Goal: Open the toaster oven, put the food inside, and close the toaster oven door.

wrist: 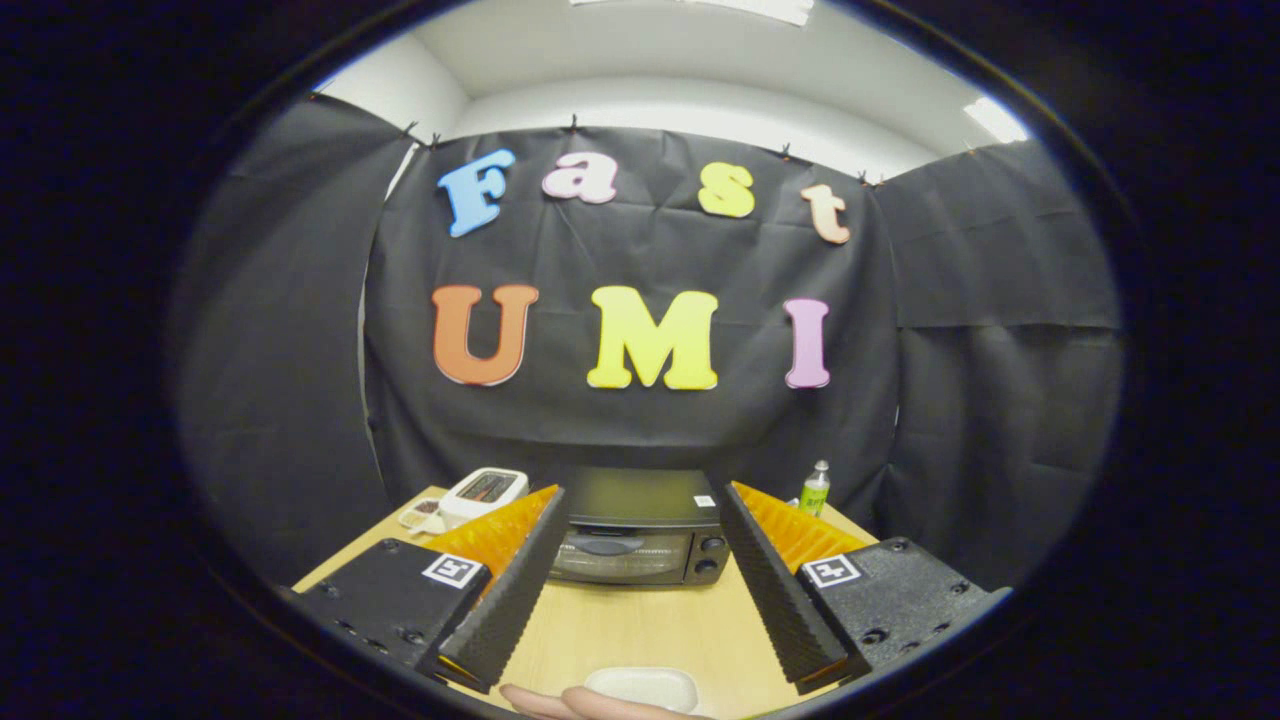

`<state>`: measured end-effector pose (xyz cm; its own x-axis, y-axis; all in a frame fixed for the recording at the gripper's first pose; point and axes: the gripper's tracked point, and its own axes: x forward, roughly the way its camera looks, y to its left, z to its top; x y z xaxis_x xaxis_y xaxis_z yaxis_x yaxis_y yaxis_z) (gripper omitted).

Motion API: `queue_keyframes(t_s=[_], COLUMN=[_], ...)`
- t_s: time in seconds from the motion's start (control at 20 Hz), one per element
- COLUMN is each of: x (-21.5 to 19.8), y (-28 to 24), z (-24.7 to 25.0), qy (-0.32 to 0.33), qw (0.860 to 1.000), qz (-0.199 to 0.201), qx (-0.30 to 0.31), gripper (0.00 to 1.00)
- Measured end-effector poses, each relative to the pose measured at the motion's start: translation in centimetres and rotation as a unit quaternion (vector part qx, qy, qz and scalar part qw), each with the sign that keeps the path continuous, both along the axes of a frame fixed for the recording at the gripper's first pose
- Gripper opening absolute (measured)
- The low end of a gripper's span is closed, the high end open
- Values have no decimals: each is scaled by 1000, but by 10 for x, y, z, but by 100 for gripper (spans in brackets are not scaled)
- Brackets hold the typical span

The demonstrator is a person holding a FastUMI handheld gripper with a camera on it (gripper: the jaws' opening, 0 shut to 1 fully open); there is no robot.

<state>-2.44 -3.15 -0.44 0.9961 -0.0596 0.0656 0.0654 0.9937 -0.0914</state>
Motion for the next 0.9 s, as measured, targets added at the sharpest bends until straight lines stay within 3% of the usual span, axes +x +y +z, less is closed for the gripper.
queue_keyframes(t_s=[0.15, 0.3, 0.45, 0.7, 0.9], x=[-22, -40, -50, -58, -64], y=[-3, -18, -17, -33, -31], z=[-13, -6, -9, 3, 0], qy=[-5, -25, -17, -45, -46], qw=[1000, 999, 998, 998, 996], qz=[21, 17, 47, 36, 71], qx=[-14, 24, 28, 2, 14], gripper=[100, 100, 100, 100, 100])
